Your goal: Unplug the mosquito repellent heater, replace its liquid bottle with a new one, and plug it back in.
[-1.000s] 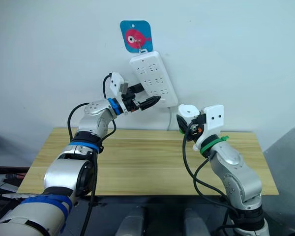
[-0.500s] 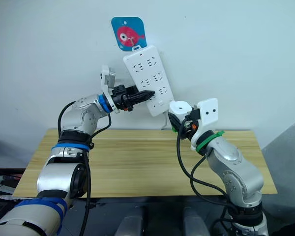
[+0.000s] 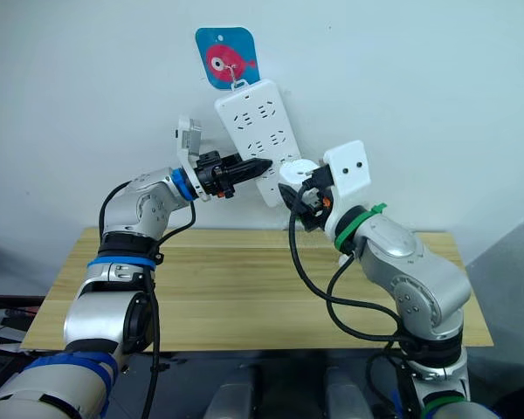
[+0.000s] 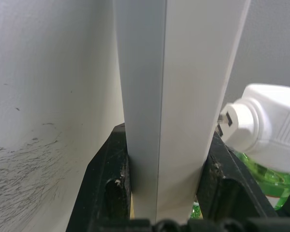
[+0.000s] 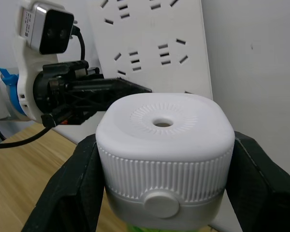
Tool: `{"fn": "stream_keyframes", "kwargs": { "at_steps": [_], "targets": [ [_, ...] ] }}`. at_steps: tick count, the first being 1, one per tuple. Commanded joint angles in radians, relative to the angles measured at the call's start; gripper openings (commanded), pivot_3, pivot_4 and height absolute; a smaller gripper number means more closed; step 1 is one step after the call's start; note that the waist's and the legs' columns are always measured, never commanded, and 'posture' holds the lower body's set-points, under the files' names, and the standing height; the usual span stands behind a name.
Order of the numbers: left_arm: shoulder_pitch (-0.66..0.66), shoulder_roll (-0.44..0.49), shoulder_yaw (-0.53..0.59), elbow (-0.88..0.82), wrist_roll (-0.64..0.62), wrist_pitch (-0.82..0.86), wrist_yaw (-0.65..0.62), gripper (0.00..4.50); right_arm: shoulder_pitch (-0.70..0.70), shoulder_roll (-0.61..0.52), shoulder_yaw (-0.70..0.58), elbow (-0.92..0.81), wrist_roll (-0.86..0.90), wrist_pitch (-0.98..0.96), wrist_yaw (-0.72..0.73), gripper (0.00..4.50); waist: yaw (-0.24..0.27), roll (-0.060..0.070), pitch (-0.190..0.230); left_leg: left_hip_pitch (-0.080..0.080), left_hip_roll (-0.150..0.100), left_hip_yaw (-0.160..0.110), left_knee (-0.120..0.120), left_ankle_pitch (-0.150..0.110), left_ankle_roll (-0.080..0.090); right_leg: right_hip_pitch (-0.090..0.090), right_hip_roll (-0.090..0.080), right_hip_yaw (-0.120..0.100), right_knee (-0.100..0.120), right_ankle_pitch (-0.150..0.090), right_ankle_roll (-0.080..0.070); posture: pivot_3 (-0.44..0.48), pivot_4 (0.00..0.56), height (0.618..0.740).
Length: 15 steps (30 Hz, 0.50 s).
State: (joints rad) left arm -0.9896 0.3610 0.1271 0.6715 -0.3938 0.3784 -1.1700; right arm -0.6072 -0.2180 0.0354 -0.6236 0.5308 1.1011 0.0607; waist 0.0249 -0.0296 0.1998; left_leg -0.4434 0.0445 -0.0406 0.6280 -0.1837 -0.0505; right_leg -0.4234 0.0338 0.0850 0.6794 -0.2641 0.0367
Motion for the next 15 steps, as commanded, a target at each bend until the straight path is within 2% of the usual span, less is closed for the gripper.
{"fn": "stream_keyframes", "kwargs": {
  "at_steps": [1,15],
  "targets": [
    [-0.007,-0.003,-0.023,-0.05,-0.007,-0.008,-0.032,1.36,-0.025,0.007,-0.002,0.009,-0.022,-0.025,-0.003,2.98,0.001,0.0,0.0,0.0,0.0,0.0,0.0,0.0,0.0,0.0,0.0,0.0,0.0,0.0,0.0,0.129,0.194,0.74],
    [0.012,-0.002,-0.028,-0.072,-0.009,-0.015,-0.023,1.36,-0.045,0.054,-0.012,0.045,-0.05,-0.051,0.006,2.98,0.0,0.0,0.0,-0.002,0.0,-0.006,0.0,0.0,0.0,0.0,0.0,-0.006,0.0,0.0,-0.002,0.14,0.191,0.74]
  ]
}}
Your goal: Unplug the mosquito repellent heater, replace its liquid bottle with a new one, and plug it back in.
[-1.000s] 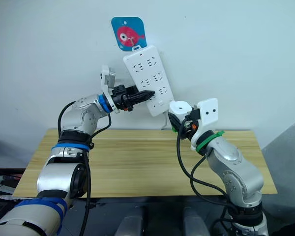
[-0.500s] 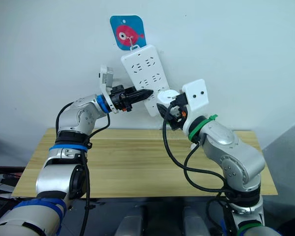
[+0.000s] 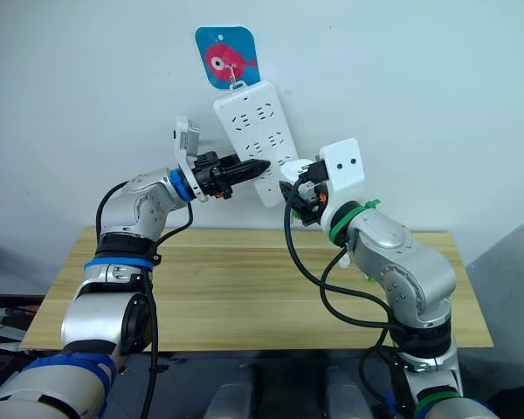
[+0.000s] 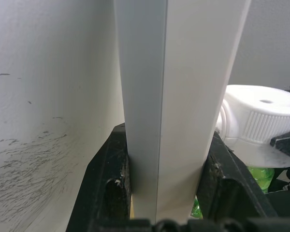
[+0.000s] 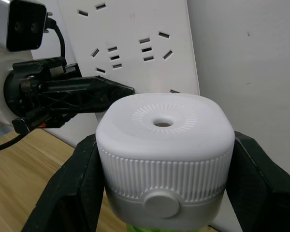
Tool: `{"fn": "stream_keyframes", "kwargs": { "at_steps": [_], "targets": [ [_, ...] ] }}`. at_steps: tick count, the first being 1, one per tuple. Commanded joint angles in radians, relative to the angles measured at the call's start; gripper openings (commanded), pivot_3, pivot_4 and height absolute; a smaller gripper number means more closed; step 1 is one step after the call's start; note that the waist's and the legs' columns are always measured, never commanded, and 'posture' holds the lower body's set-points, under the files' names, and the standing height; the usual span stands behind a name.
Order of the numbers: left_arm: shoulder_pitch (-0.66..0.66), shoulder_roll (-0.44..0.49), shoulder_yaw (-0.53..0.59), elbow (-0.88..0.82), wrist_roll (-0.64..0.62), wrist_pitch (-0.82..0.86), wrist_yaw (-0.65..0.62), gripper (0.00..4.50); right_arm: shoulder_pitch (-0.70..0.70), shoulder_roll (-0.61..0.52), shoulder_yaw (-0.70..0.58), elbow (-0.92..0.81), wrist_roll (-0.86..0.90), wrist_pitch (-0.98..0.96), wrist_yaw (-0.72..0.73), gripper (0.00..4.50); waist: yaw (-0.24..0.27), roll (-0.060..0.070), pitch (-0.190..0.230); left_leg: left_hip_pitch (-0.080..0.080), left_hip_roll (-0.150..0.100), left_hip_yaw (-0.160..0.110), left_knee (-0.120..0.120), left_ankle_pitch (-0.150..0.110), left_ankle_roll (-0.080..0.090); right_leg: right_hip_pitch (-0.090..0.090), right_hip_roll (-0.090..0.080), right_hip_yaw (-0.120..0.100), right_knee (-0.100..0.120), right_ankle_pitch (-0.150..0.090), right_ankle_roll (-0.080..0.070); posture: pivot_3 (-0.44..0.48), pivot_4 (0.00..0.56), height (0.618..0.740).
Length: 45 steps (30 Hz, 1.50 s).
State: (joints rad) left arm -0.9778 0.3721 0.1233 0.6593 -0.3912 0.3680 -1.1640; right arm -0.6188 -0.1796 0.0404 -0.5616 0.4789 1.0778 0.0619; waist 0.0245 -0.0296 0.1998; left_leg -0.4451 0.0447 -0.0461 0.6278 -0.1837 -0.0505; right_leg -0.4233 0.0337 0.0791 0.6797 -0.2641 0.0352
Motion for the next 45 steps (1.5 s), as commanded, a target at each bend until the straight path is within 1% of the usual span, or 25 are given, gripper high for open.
{"fn": "stream_keyframes", "kwargs": {
  "at_steps": [1,7,17,25,31,37,45],
  "targets": [
    [0.0,-0.014,-0.024,-0.061,-0.012,-0.005,-0.028,1.36,-0.034,0.021,-0.021,-0.018,0.006,-0.025,0.005,2.98,0.0,0.0,0.0,0.0,0.0,-0.001,0.0,0.0,0.0,0.0,0.0,-0.001,0.0,0.0,-0.001,0.14,0.191,0.74],
    [0.003,-0.013,-0.027,-0.063,-0.008,-0.011,-0.03,1.36,-0.034,0.029,-0.016,-0.02,0.007,-0.018,0.01,2.98,0.0,0.0,0.0,-0.002,0.0,-0.007,0.0,0.0,0.0,0.0,0.0,-0.008,0.0,0.001,-0.004,0.14,0.19,0.74],
    [-0.001,-0.014,-0.033,-0.053,0.002,-0.027,-0.034,1.36,-0.03,-0.004,0.0,-0.002,-0.009,0.001,0.017,2.98,0.0,0.0,0.0,-0.003,0.0,-0.008,0.0,0.0,0.0,0.0,0.0,-0.009,0.0,0.001,-0.005,0.135,0.194,0.74],
    [-0.004,-0.01,-0.03,-0.038,0.011,-0.04,-0.035,1.36,-0.008,0.025,-0.067,-0.048,0.052,0.058,0.018,2.98,0.001,0.001,0.0,-0.003,0.0,-0.008,0.0,0.0,0.0,0.0,0.0,-0.009,0.0,0.001,-0.005,0.136,0.198,0.74],
    [-0.005,-0.01,-0.03,-0.033,0.013,-0.047,-0.037,1.36,-0.011,0.035,-0.095,-0.046,0.06,0.072,0.014,2.98,0.001,0.001,0.0,-0.003,0.0,-0.009,0.0,0.0,0.0,0.0,0.0,-0.009,0.0,0.001,-0.005,0.138,0.191,0.74],
    [-0.005,-0.013,-0.031,-0.034,0.013,-0.051,-0.038,1.36,-0.032,0.055,-0.103,-0.034,0.059,0.061,0.003,2.98,0.001,0.001,0.0,-0.003,0.0,-0.009,0.0,0.0,0.0,0.0,0.0,-0.01,0.0,0.001,-0.005,0.138,0.183,0.74],
    [-0.006,-0.016,-0.032,-0.03,0.018,-0.06,-0.034,1.36,-0.047,0.073,-0.096,-0.021,0.053,0.059,-0.001,2.98,0.001,0.001,0.0,-0.004,0.0,-0.009,0.0,0.0,0.0,0.0,0.0,-0.01,0.0,0.001,-0.005,0.137,0.187,0.74]
  ]
}}
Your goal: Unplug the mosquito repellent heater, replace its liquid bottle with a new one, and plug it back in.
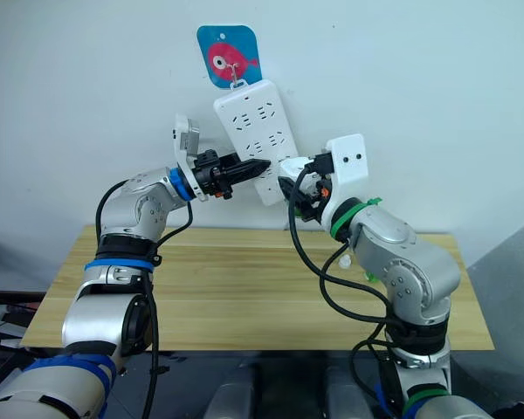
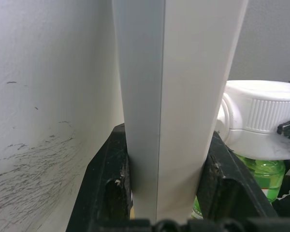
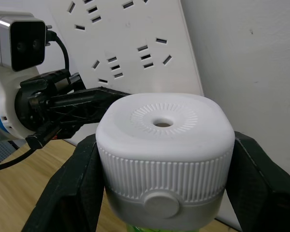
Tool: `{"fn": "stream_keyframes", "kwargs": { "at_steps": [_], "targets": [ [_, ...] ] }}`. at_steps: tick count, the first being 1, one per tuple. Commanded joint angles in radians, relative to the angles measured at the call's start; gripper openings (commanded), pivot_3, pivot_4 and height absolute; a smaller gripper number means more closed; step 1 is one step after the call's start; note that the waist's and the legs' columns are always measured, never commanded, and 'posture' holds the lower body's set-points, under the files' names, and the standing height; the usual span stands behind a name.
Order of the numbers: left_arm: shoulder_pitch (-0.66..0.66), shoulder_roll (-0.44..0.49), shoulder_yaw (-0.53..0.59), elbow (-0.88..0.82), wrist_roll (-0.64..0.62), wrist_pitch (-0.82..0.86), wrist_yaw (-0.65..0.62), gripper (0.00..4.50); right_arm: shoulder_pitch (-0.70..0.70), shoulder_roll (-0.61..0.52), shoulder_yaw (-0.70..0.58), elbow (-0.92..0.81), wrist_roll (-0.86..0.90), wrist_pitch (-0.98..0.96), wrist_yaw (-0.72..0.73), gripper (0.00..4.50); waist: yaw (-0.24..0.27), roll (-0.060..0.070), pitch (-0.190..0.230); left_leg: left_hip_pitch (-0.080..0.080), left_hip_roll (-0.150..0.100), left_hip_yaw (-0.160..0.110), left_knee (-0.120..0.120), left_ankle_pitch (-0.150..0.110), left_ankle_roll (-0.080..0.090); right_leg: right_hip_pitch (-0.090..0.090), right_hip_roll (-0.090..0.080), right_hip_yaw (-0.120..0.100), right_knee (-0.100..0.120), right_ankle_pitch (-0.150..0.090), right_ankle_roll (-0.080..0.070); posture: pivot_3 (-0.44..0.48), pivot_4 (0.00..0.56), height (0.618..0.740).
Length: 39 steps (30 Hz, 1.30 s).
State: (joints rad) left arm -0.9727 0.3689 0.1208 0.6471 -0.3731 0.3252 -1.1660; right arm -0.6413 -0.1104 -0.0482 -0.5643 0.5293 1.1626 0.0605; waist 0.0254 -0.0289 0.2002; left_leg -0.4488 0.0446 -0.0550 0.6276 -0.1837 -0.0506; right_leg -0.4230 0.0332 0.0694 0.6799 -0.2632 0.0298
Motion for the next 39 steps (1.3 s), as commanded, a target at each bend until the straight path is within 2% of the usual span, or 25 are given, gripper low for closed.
{"fn": "stream_keyframes", "kwargs": {
  "at_steps": [1,13,20,24,30,37,39],
  "targets": [
    [-0.01,-0.013,-0.03,-0.018,0.001,-0.018,-0.032,1.36,-0.025,0.004,-0.004,-0.015,0.0,-0.027,0.0,2.98,0.0,0.0,0.0,0.0,0.0,0.0,0.0,0.0,0.0,0.0,0.0,0.0,0.0,0.0,0.0,0.138,0.188,0.74],
    [-0.004,-0.009,-0.027,-0.023,0.006,-0.025,-0.025,1.36,-0.022,-0.006,0.023,0.01,-0.026,-0.039,0.006,2.98,0.0,0.0,0.0,0.0,0.0,0.0,0.0,0.0,0.0,0.0,0.0,0.0,0.0,0.0,0.0,0.143,0.19,0.74],
    [-0.009,-0.012,-0.028,-0.021,0.005,-0.023,-0.028,1.36,-0.027,0.068,-0.015,0.04,-0.027,-0.057,-0.031,2.98,0.0,0.0,0.0,0.0,0.0,0.0,0.0,0.0,0.0,0.0,0.0,0.0,0.0,0.0,0.0,0.139,0.194,0.74],
    [-0.013,-0.018,-0.029,-0.016,0.009,-0.026,-0.03,1.36,-0.024,0.073,0.001,0.075,-0.064,-0.068,-0.051,2.98,0.0,0.0,0.0,0.0,0.0,0.0,0.0,0.0,0.0,0.0,0.0,0.0,0.0,0.0,0.0,0.136,0.193,0.74],
    [-0.019,-0.021,-0.029,-0.009,0.011,-0.029,-0.034,1.36,-0.023,-0.105,0.227,0.12,-0.231,-0.23,0.032,2.98,0.0,0.0,0.0,0.0,-0.001,0.0,0.0,0.0,0.0,0.0,-0.001,0.0,0.0,0.0,0.0,0.135,0.2,0.74],
    [-0.008,-0.016,-0.031,-0.028,0.004,-0.017,-0.038,1.36,-0.017,-0.058,0.214,0.178,-0.239,-0.288,0.041,2.98,-0.002,0.0,0.0,0.001,0.0,0.0,0.0,0.0,0.0,0.0,0.0,0.0,0.001,0.0,0.0,0.146,0.199,0.74],
    [-0.002,-0.015,-0.031,-0.039,-0.003,-0.005,-0.044,1.36,-0.028,0.021,0.156,0.207,-0.2,-0.285,0.013,2.98,-0.002,0.0,0.0,0.001,0.0,0.0,0.001,0.0,0.0,0.0,0.0,0.0,0.001,0.0,0.0,0.154,0.198,0.74]
  ]
}}
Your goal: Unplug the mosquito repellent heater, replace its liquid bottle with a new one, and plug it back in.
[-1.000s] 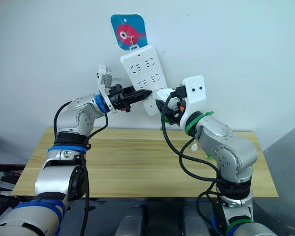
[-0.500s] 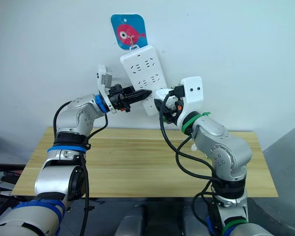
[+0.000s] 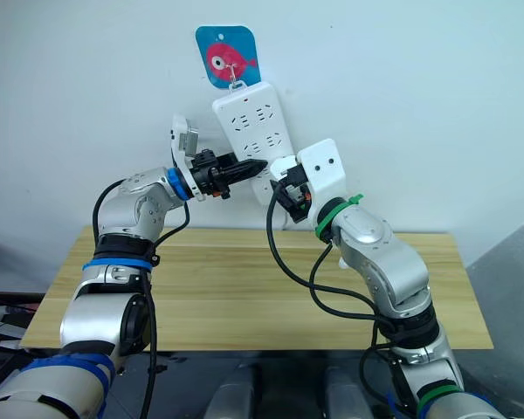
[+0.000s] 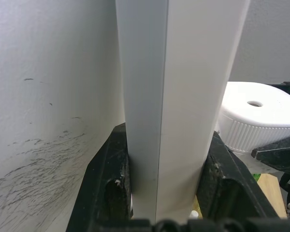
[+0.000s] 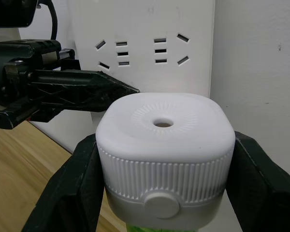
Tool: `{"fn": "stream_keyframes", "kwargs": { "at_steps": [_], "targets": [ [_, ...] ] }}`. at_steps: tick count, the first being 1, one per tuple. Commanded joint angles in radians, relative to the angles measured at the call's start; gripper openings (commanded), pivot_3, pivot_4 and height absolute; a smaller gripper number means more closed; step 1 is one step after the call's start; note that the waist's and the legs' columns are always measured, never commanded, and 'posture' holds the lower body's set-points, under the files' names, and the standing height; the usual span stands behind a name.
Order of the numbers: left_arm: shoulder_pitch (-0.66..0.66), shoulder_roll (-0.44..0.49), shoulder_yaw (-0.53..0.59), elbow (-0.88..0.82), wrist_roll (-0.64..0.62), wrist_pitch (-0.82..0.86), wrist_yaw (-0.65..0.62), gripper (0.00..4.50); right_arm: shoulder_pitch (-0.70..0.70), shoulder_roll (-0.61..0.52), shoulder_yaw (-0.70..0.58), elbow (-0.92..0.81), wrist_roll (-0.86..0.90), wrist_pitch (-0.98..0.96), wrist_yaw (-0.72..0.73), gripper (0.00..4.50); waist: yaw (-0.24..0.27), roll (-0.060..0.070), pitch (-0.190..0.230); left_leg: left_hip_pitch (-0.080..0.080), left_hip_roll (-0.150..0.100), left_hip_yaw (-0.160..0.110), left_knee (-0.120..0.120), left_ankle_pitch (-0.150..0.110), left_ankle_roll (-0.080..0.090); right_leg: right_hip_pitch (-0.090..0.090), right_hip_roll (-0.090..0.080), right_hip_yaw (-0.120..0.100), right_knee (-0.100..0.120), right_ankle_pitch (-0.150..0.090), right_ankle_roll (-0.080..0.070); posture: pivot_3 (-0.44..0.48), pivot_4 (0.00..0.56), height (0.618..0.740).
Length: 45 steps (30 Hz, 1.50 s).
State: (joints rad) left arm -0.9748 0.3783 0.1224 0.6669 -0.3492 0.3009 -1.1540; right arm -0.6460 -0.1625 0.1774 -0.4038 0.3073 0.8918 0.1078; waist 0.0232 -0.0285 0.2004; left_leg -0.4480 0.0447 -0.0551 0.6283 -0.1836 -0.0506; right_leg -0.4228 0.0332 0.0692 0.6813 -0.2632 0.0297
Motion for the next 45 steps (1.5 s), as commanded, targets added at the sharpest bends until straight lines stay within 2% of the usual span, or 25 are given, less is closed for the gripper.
{"fn": "stream_keyframes", "kwargs": {
  "at_steps": [1,6,11,16,20,28,34,43,44,45],
  "targets": [
    [0.004,-0.023,-0.034,-0.066,-0.031,0.026,-0.06,1.36,-0.029,0.11,-0.098,0.059,0.038,-0.01,-0.05,2.98,0.0,0.0,0.0,0.0,0.0,0.0,0.0,0.0,0.0,0.0,0.0,0.0,0.0,0.0,0.0,0.154,0.198,0.74],
    [0.017,-0.018,-0.038,-0.095,-0.044,0.055,-0.07,1.36,-0.042,0.134,-0.104,0.085,0.012,-0.016,-0.04,2.98,-0.001,0.001,0.0,0.002,0.001,0.0,0.0,0.0,0.0,0.001,0.001,0.0,0.001,0.0,0.0,0.16,0.195,0.74],
    [0.024,-0.018,-0.04,-0.113,-0.047,0.071,-0.075,1.36,-0.035,0.06,-0.017,0.095,-0.068,-0.068,-0.003,2.98,0.0,0.001,0.0,0.002,0.001,0.0,0.0,0.0,0.0,0.001,0.001,0.0,0.001,0.0,0.0,0.16,0.189,0.74],
    [0.02,-0.02,-0.035,-0.083,-0.032,0.046,-0.063,1.36,0.003,0.042,-0.019,0.04,-0.058,-0.067,0.014,2.98,0.0,0.001,0.0,0.002,0.001,0.0,0.0,0.0,0.0,0.001,0.001,0.0,0.001,0.0,0.0,0.154,0.185,0.74],
    [0.015,-0.015,-0.032,-0.051,-0.019,0.021,-0.06,1.36,0.034,0.023,-0.048,-0.048,-0.022,-0.025,0.035,4.37,0.008,0.0,0.0,0.001,0.0,0.0,0.0,0.0,0.0,0.002,0.0,0.0,0.0,0.0,0.0,0.15,0.188,0.74],
    [0.006,-0.007,-0.035,-0.02,-0.011,0.0,-0.061,1.36,0.109,-0.055,-0.125,-0.284,0.085,0.156,0.085,4.45,0.007,0.0,0.0,-0.001,-0.001,-0.002,-0.001,0.0,0.0,0.001,-0.001,-0.002,-0.001,-0.001,0.0,0.139,0.193,0.74],
    [-0.01,-0.004,-0.025,0.045,0.009,-0.056,-0.034,1.36,0.168,-0.106,-0.185,-0.354,0.173,0.225,0.137,4.45,0.003,0.0,0.0,0.0,-0.001,-0.003,0.0,0.0,0.0,0.002,-0.001,-0.003,-0.001,-0.001,-0.001,0.133,0.195,0.74],
    [-0.012,0.095,0.023,0.028,-0.016,-0.02,-0.035,4.27,0.186,-0.119,-0.173,-0.27,0.163,0.14,0.167,4.5,0.001,0.001,0.0,0.0,0.0,-0.002,0.001,0.0,0.0,0.002,0.0,-0.002,0.0,-0.001,0.0,0.173,0.194,0.74],
    [-0.007,0.112,0.025,0.018,-0.017,-0.014,-0.036,4.47,0.193,-0.123,-0.168,-0.258,0.159,0.125,0.176,4.5,0.001,0.0,0.0,0.0,0.0,-0.003,0.001,0.0,0.0,0.002,0.0,-0.003,0.0,-0.001,0.0,0.18,0.193,0.74],
    [-0.004,0.123,0.025,0.012,-0.019,-0.009,-0.036,4.47,0.197,-0.127,-0.164,-0.25,0.158,0.114,0.181,4.5,0.002,0.001,0.0,0.0,0.0,-0.003,0.001,0.0,0.0,0.002,0.0,-0.003,0.0,-0.001,0.0,0.183,0.193,0.74]
  ]
}}
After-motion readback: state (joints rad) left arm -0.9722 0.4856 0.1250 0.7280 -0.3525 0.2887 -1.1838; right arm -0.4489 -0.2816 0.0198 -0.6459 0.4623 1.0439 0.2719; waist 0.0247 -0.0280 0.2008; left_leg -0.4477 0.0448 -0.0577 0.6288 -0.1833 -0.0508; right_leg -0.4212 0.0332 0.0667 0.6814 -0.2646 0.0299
